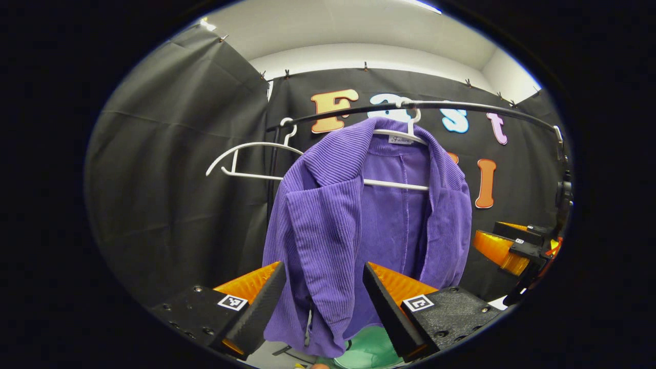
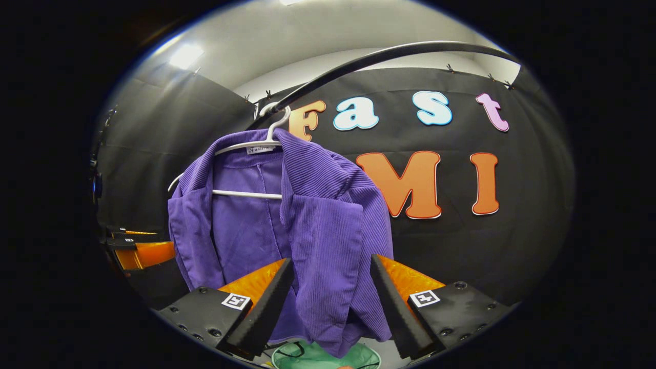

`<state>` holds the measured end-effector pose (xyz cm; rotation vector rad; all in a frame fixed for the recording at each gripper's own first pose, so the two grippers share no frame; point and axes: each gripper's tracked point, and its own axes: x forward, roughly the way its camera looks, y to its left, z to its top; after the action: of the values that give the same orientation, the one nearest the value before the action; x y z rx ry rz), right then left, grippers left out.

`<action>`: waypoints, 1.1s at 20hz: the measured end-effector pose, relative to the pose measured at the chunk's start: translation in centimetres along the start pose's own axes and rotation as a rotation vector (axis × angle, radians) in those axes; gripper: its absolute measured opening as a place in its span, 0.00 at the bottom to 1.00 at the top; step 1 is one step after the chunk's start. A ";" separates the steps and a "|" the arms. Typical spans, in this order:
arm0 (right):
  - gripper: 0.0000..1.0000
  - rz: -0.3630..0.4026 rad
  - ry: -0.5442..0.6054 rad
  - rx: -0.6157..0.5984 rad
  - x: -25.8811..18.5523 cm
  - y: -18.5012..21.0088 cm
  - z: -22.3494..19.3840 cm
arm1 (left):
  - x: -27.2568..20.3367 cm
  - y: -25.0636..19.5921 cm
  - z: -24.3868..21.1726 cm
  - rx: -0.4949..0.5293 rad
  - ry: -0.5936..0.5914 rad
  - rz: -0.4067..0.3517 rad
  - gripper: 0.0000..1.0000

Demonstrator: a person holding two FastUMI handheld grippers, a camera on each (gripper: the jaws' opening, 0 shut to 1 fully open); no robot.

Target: Grasp the clothes on the hanger with both hands and then place them into the laundry hamper below.

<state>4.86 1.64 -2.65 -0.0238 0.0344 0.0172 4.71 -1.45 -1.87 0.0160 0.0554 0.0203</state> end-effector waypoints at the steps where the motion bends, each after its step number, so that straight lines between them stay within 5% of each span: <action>1: 0.97 -0.002 0.004 -0.008 0.8 0.1 -0.2 | 0.5 -0.3 -0.2 -0.006 0.005 -0.006 0.92; 11: 0.94 -0.008 0.049 -0.024 5.8 0.8 -2.7 | 5.6 -0.5 -1.4 0.006 0.026 0.033 0.92; 12: 1.00 -0.009 0.059 -0.019 6.3 0.7 -3.0 | 6.0 -0.5 -1.5 0.003 0.028 0.036 0.91; 15: 0.72 0.013 0.081 0.008 7.5 0.8 -3.8 | 7.0 -0.1 -1.9 -0.015 0.024 0.039 0.62; 21: 0.15 0.127 0.103 0.083 7.7 1.5 -3.7 | 7.1 -2.1 -1.7 -0.013 -0.001 -0.092 0.03; 22: 0.15 0.138 0.108 0.083 7.6 1.5 -3.6 | 6.8 -2.0 -1.6 -0.001 -0.005 -0.094 0.02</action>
<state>12.32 3.17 -6.60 0.0608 0.1448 0.1529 11.49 -3.31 -3.88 0.0128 0.0515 -0.0737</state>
